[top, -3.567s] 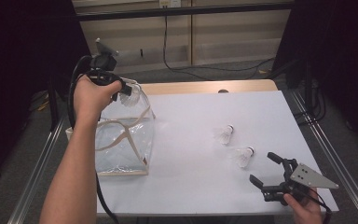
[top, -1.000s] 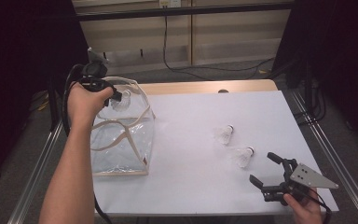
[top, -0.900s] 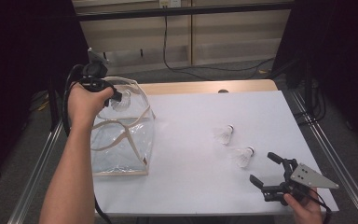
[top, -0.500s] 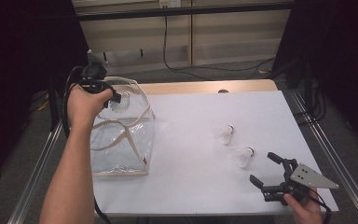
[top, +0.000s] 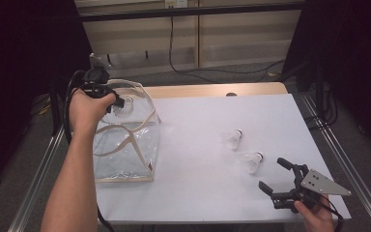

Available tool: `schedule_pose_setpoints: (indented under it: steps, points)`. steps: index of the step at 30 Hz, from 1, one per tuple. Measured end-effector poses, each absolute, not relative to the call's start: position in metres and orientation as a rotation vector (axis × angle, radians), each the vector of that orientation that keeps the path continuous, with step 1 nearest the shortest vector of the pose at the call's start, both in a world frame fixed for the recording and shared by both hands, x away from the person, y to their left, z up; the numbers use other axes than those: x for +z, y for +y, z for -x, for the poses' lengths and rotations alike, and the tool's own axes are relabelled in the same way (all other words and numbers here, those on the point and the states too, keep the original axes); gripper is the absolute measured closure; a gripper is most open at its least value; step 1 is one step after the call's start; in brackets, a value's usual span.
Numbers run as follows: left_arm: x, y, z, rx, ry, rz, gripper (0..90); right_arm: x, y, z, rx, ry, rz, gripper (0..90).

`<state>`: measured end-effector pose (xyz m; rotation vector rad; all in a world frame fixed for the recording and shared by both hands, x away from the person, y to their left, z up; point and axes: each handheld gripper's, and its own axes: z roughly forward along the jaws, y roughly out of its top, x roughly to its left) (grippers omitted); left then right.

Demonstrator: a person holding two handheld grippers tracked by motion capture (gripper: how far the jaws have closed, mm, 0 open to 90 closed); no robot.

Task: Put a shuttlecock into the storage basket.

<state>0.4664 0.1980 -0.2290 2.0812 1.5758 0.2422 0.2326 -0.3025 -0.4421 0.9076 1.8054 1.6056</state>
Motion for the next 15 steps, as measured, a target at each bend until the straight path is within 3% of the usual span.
schedule_pose_setpoints:
  steps: [15]
  points:
    - [-0.2323, 0.2035, -0.4653, 0.241, 1.592, -2.072, 87.1, -0.4421, -0.3025, -0.2326, 1.605, 1.805, -0.907, 0.6]
